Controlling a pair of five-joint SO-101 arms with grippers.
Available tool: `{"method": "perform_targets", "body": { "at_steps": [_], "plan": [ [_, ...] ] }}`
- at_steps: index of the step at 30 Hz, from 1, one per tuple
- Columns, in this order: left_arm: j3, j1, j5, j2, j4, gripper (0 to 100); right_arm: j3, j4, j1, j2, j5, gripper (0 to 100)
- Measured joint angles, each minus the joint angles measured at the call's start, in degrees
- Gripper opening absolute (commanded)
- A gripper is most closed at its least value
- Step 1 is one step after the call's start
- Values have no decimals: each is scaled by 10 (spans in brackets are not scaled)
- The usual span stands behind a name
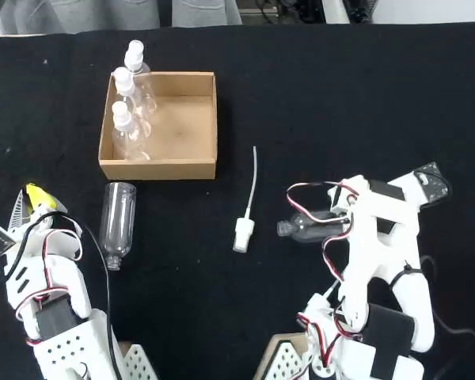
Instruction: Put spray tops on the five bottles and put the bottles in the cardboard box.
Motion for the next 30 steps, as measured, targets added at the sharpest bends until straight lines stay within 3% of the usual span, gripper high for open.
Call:
{"method": "perform_targets", "body": {
  "at_steps": [8,18,30],
  "plan": [
    [0,0,0,0,0,33,1,5,0,0,0,422],
    [0,0,0,0,0,33,-37,128,-36,0,36,428],
    [0,0,0,0,0,33,-89,166,-40,0,37,428]
  ]
}}
